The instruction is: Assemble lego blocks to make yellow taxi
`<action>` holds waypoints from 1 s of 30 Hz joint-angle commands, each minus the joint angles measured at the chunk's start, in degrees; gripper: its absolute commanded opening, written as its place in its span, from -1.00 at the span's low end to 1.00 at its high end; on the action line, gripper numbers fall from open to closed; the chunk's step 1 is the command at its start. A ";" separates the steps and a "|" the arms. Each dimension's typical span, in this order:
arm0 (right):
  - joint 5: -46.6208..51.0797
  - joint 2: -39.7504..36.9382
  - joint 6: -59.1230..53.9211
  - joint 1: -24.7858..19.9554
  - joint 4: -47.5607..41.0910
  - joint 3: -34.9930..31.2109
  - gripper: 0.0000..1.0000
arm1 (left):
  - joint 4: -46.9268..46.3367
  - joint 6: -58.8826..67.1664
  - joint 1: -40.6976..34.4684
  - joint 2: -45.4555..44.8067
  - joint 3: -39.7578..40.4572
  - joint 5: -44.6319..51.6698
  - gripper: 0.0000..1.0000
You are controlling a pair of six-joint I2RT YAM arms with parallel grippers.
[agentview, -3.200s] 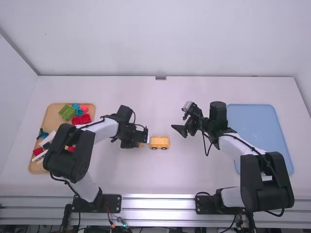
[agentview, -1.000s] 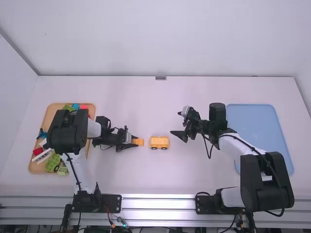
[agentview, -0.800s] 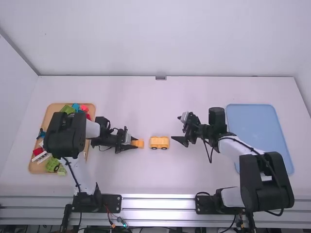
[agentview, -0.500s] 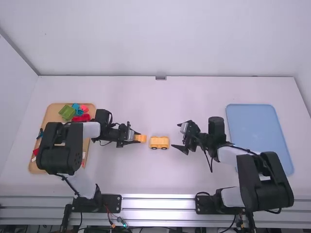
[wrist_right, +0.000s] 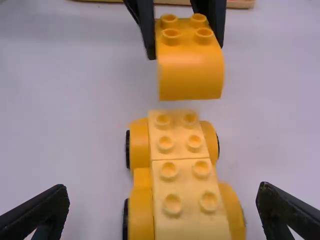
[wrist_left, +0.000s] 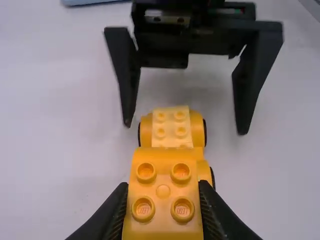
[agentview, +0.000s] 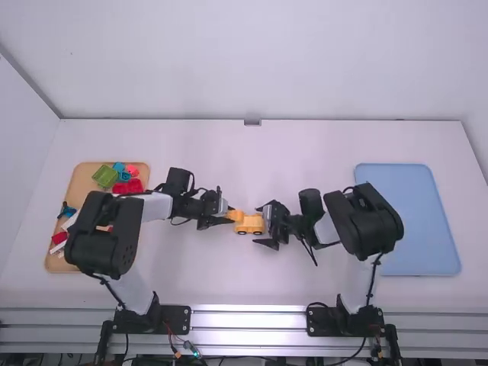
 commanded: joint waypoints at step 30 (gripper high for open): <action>-2.36 8.44 -0.76 0.33 0.42 3.89 -0.02 | 30.82 -23.15 -5.66 5.11 -7.69 5.35 -0.96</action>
